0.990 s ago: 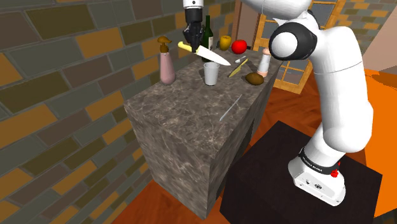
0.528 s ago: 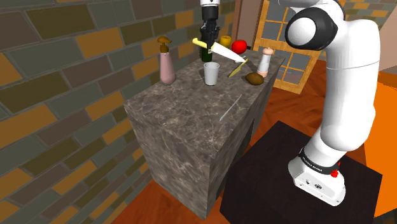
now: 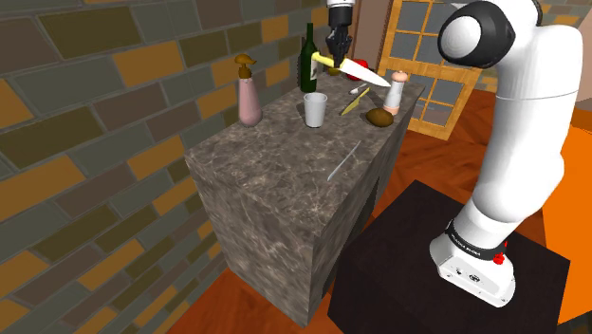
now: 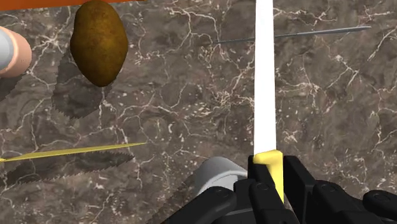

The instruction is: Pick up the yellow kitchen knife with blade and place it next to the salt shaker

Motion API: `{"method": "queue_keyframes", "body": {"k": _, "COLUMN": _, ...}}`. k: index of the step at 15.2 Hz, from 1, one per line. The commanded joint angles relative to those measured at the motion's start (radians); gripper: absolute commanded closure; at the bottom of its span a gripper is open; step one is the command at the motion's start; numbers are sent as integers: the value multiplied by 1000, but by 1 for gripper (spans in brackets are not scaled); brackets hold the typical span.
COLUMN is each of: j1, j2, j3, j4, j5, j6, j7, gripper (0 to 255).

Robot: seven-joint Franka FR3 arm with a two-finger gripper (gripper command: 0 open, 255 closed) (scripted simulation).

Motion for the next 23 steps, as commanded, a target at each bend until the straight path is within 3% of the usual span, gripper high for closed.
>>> {"method": "queue_keyframes", "body": {"k": 1, "j1": -31, "j2": -8, "j3": -15, "j4": -8, "j5": -5, "j6": -4, "j7": -48, "gripper": 255}}
{"method": "queue_keyframes", "body": {"k": 5, "j1": -95, "j2": -1, "j3": -46, "j4": 2, "j5": -13, "j6": -17, "j7": -142, "gripper": 255}}
{"method": "queue_keyframes", "body": {"k": 23, "j1": -78, "j2": -69, "j3": -45, "j4": -343, "j5": -25, "j6": 261, "j7": -158, "gripper": 255}}
